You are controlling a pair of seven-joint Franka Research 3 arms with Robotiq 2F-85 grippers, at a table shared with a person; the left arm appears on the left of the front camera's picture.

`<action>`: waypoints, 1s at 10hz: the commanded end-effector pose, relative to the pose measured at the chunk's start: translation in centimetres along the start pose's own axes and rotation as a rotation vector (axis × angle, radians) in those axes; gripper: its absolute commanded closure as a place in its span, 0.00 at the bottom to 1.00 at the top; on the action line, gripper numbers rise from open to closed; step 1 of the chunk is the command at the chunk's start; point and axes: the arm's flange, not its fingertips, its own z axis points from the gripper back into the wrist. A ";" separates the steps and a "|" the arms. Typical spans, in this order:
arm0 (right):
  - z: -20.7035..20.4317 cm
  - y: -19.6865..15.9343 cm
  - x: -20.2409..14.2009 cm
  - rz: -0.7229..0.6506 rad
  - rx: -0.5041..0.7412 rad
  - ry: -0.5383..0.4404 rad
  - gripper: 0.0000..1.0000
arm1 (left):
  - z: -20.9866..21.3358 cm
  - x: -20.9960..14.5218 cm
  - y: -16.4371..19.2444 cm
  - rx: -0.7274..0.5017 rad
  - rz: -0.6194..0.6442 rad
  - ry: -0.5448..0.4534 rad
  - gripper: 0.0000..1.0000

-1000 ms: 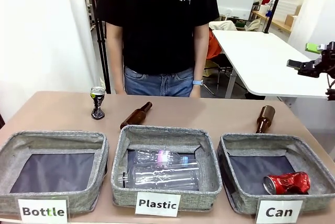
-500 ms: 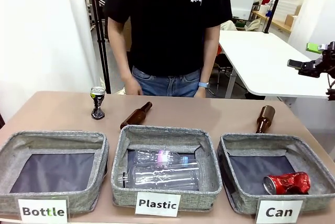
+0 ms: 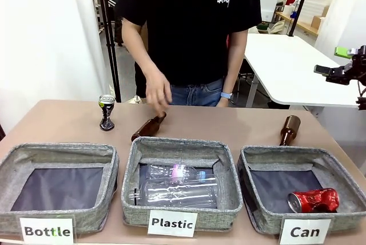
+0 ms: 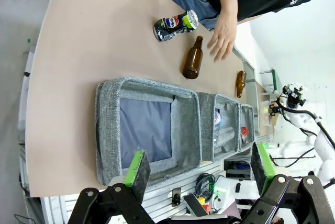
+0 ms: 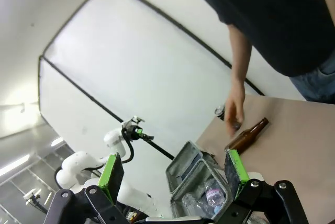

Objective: Sort the can waste into the basket.
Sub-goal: Pick up the can waste from the table and place it in the right Fabric basket.

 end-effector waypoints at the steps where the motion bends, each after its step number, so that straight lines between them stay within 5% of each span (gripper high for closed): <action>1: 0.2 0.3 0.0 0.010 0.012 0.008 0.00 | 0.1 0.1 0.1 -0.013 -0.020 -0.003 0.00; 6: 0.2 0.3 0.0 0.010 0.012 0.008 0.00 | 0.0 0.0 0.0 0.000 0.000 0.000 0.00; 10: 0.2 0.3 0.0 0.010 0.012 0.008 0.00 | -13.1 8.0 -6.1 0.252 -0.198 0.129 0.00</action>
